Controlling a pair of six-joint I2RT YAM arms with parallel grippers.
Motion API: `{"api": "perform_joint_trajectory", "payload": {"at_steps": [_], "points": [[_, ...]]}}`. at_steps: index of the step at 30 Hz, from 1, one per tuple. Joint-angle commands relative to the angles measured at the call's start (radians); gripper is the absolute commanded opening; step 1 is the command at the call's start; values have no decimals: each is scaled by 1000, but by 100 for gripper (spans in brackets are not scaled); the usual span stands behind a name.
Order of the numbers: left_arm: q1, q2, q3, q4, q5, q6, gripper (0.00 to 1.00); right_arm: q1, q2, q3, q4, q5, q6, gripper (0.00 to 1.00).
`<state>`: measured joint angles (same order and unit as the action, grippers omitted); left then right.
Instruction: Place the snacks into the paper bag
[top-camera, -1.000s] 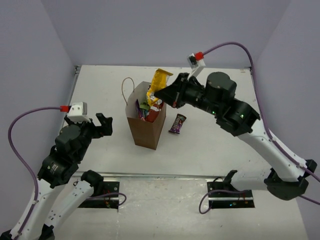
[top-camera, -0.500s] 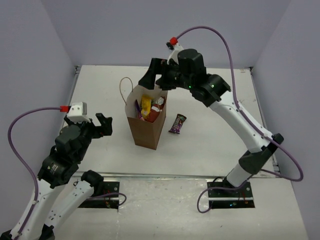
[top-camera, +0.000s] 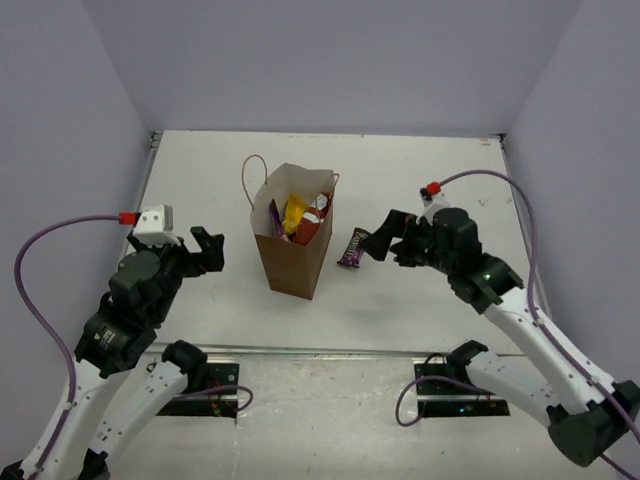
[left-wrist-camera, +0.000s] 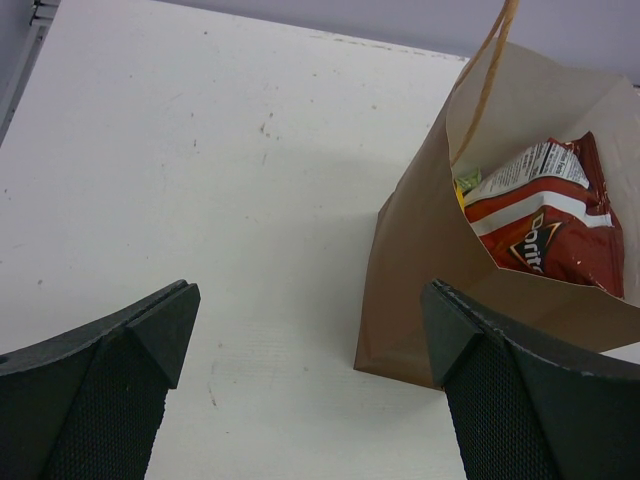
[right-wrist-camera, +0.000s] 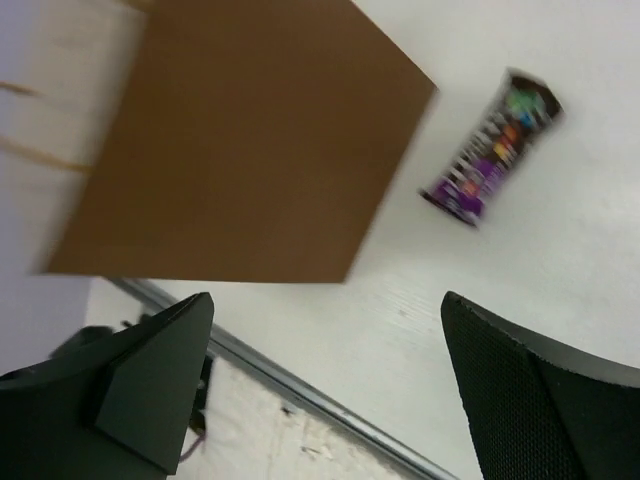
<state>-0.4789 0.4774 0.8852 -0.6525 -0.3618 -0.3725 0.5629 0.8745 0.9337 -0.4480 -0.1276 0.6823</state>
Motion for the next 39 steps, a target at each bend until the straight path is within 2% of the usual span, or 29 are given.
{"api": "perform_joint_trajectory", "payload": {"at_steps": [1, 4, 11, 14, 19, 21, 25, 27, 28, 29, 31, 35, 36, 38, 39], "points": [[0, -6, -9, 44, -6, 34, 100, -117, 64, -201, 127, -75, 63, 99], [-1, -3, -9, 42, -6, 34, 100, -178, 162, -231, 251, -145, 83, 99], [0, -5, -9, 42, -9, 35, 100, -192, 561, -184, 463, -205, 161, 99], [-1, -8, -9, 42, -12, 37, 100, -190, 682, -148, 543, -220, 195, 98], [-1, -10, -9, 44, -16, 38, 100, -187, 797, -136, 610, -239, 250, 96], [-1, -10, -8, 45, -17, 40, 100, -181, 822, -133, 621, -239, 260, 90], [-1, -5, -8, 45, -16, 41, 100, -172, 856, -107, 621, -230, 267, 66], [-1, -8, -6, 45, -16, 41, 100, -170, 868, -104, 623, -233, 270, 58], [-1, -11, -8, 45, -19, 41, 100, -164, 879, -105, 627, -239, 270, 37], [0, -13, -8, 45, -19, 41, 100, -163, 880, -107, 624, -242, 270, 22], [-1, -14, -9, 45, -20, 41, 100, -162, 868, -134, 615, -248, 269, 0], [0, -14, -9, 45, -17, 41, 100, -162, 663, -283, 605, -219, 244, 0], [-1, -16, -8, 47, -17, 41, 100, -161, 547, -305, 582, -228, 232, 0], [0, -11, -9, 47, -16, 43, 100, -140, 427, -299, 430, -230, 172, 0], [0, -11, -8, 47, -16, 43, 100, -120, 305, -283, 360, -216, 154, 0]]}}
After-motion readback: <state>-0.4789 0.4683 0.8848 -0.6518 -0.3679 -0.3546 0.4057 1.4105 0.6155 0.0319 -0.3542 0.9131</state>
